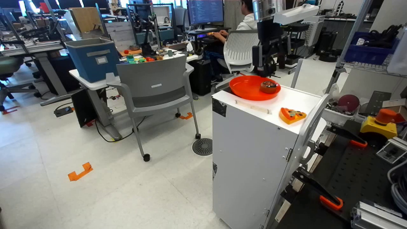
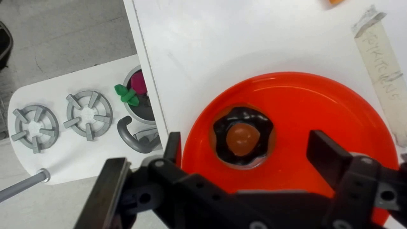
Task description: Remove the donut from the plate
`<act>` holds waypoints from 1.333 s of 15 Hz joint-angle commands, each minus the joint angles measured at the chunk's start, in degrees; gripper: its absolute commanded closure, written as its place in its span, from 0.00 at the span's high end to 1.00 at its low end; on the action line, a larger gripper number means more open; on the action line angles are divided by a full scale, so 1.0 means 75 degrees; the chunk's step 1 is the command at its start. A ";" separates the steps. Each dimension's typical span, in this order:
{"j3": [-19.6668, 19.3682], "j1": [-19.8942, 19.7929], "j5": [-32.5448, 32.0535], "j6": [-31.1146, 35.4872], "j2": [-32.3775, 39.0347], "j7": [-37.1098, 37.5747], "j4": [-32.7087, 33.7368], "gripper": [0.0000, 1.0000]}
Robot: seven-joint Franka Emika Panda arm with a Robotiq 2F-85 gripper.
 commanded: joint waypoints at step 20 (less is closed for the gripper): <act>-0.0097 0.0132 -0.0328 -0.0334 0.0480 0.0288 0.0590 0.88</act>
